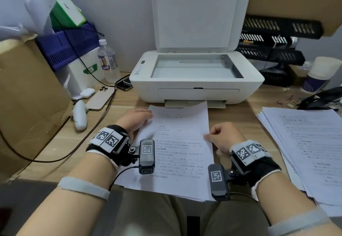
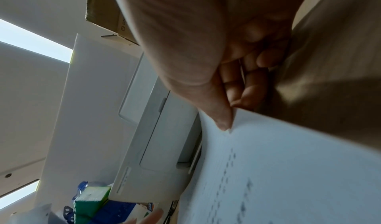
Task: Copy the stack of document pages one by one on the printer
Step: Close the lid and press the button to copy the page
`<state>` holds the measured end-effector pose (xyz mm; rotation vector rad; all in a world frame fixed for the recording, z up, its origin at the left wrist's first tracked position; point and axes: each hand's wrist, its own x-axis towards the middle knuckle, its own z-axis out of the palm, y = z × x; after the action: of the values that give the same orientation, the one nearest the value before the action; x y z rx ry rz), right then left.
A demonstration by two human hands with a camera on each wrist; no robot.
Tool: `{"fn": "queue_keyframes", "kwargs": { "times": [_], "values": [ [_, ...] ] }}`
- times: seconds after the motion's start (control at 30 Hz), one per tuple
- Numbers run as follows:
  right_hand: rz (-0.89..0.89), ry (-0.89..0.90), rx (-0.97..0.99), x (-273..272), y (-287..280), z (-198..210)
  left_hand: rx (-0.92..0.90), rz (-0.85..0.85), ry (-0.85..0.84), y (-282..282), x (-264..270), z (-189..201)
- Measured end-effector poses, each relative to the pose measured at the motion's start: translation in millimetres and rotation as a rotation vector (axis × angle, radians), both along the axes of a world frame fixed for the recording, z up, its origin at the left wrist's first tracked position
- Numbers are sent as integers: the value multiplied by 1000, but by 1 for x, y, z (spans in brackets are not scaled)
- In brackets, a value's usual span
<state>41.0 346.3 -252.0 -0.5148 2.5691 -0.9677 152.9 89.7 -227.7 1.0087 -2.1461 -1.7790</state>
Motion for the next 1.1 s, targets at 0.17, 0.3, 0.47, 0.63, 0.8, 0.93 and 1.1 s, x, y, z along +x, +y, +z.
{"fn": "queue_keyframes", "kwargs": {
  "times": [0.17,0.3,0.47,0.63,0.8,0.93,1.1],
  "values": [
    [111,134,-14,-2,10,10,-27,-107,-8,8,3,16],
    [175,336,-17,2,12,41,-255,-224,121,19,2,49],
    [264,589,-59,-13,5,87,-633,-325,217,23,-13,102],
    [261,569,-83,-31,10,131,-650,-292,364,12,-32,134],
    [199,513,181,-61,33,179,-443,-151,602,-15,-50,163],
    [-25,751,-51,-78,33,223,-316,-151,794,-27,-63,191],
    [-59,979,-347,-87,22,247,-347,-196,850,-41,-79,200]
  ]
}}
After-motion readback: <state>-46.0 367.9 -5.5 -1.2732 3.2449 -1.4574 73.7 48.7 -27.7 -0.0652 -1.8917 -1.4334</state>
